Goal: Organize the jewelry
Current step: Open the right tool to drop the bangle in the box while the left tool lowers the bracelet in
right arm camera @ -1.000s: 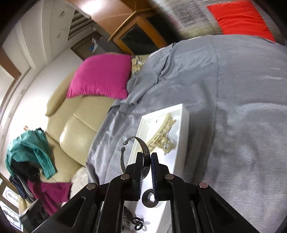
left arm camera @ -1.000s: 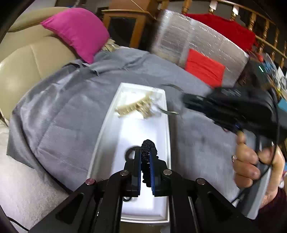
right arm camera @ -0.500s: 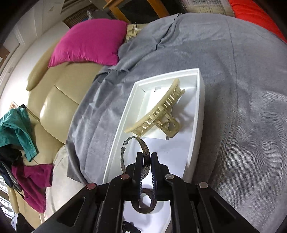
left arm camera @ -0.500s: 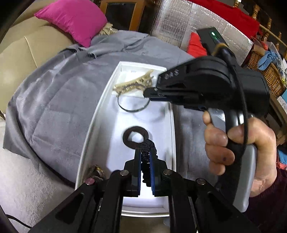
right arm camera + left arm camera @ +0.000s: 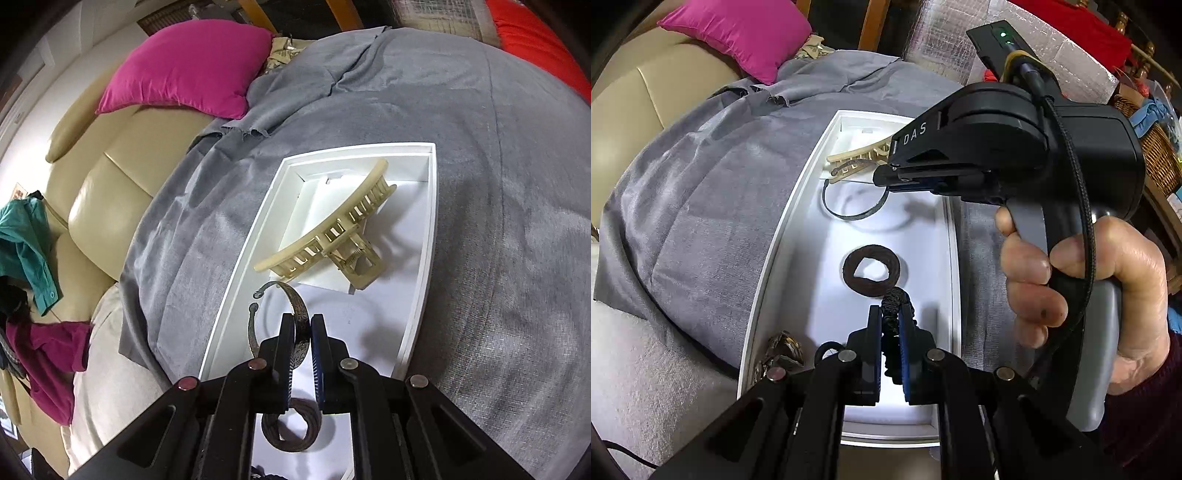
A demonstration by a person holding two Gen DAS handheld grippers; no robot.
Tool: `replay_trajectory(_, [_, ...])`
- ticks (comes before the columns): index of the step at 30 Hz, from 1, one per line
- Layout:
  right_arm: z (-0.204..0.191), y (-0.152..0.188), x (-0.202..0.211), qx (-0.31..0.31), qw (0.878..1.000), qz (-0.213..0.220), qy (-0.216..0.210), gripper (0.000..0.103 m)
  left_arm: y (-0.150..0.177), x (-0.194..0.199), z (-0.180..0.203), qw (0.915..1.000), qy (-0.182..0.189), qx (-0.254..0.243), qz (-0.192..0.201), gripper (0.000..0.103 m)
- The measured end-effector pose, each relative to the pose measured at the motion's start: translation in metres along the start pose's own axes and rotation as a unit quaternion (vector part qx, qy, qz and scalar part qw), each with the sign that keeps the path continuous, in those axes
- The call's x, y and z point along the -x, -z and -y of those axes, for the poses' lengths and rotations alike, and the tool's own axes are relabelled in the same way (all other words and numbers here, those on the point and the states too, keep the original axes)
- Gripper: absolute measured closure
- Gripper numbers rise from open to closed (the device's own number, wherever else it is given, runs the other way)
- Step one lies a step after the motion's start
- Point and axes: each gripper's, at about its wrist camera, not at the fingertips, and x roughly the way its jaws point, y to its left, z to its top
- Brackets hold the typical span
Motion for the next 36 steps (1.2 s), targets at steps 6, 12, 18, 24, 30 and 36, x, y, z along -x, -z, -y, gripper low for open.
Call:
replay_trajectory(6, [0.000, -0.001, -0.004, 0.011, 1.000, -0.007, 0.003, 0.093, 0.001, -0.005, 0.000, 1.0000, -0.005, 0.000, -0.009, 0.094])
replay_trajectory(12, [0.002, 0.000, -0.009, 0.018, 1.000, -0.017, 0.011, 0.093, 0.002, -0.012, 0.000, 0.9997, -0.003, 0.003, -0.025, 0.094])
replay_trajectory(18, [0.003, -0.002, -0.010, 0.020, 0.999, -0.018, 0.019, 0.093, 0.004, -0.019, -0.006, 0.9988, 0.007, 0.017, -0.046, 0.094])
replay_trajectory(24, [0.001, -0.003, -0.010, 0.016, 1.000, -0.020, 0.015, 0.091, 0.006, -0.024, -0.006, 0.9980, 0.011, 0.022, -0.059, 0.094])
replay_trajectory(30, [0.000, -0.003, -0.009, 0.008, 1.000, -0.022, 0.007, 0.091, 0.002, -0.034, -0.009, 0.9973, 0.012, 0.025, -0.068, 0.094])
replay_trajectory(36, [0.001, -0.004, -0.002, 0.006, 1.000, -0.012, 0.001, 0.091, 0.001, -0.039, -0.009, 0.9969, 0.012, 0.027, -0.074, 0.094])
